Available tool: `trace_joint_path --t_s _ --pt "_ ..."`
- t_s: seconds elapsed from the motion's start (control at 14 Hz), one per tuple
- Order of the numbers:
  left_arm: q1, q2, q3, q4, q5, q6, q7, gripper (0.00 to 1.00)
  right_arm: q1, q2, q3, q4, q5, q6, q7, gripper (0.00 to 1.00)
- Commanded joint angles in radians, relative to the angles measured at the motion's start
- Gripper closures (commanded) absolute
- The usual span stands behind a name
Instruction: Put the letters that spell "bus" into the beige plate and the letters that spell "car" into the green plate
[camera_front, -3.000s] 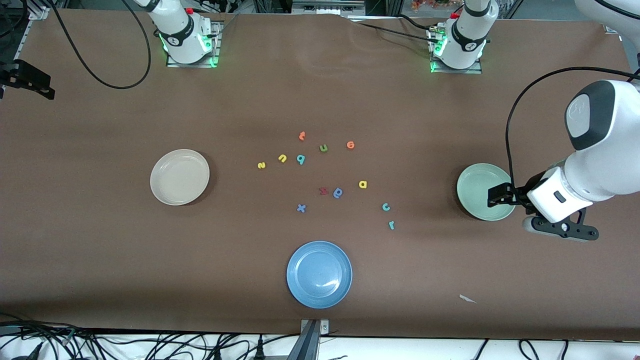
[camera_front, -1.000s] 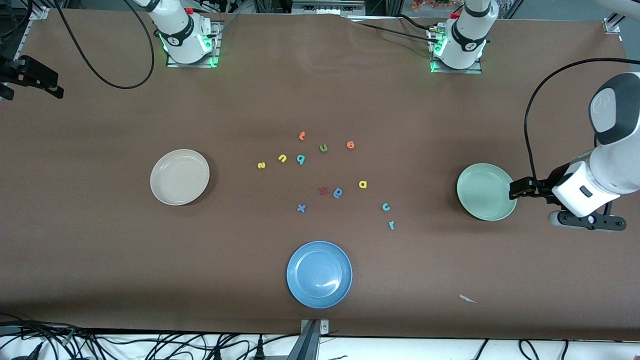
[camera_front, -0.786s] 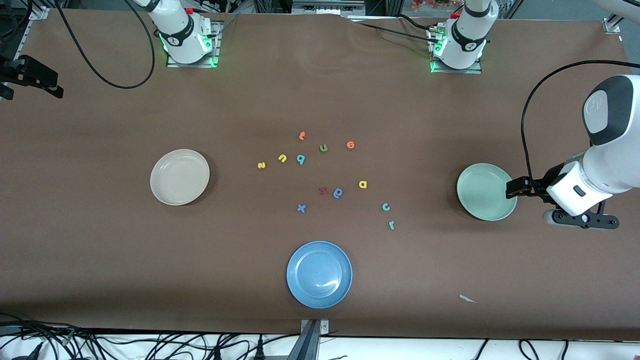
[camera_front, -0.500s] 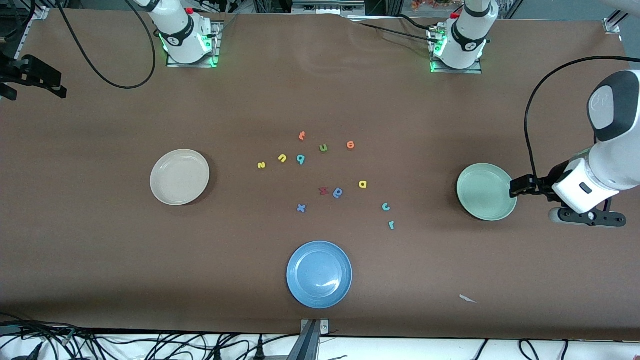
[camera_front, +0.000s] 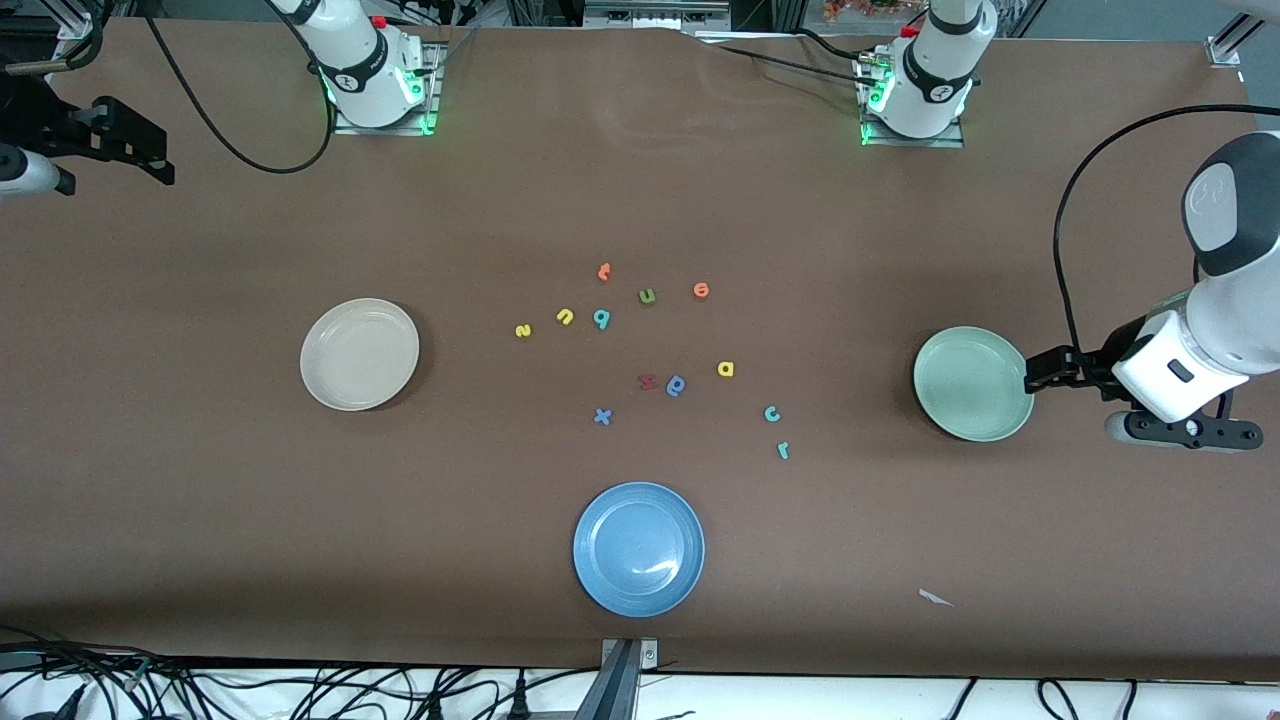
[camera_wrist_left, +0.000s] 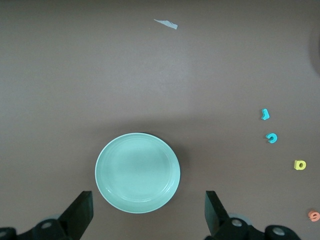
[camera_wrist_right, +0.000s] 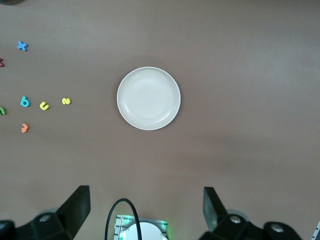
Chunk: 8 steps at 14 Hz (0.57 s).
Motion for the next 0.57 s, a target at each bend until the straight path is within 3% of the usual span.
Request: trace_joint_path --t_s 0.0,0.5 --pt "0.006 -0.032 -0.003 -0.036 -0.009 0.012 -0.002 0.01 -0.003 0.022 0.002 0.007 0.014 0.008 -0.007 0.0" --pt "0.006 -0.03 -0.005 -0.034 -0.009 0.014 -0.008 0.01 0.021 0.065 0.002 0.009 0.014 0.031 -0.013 0.0"
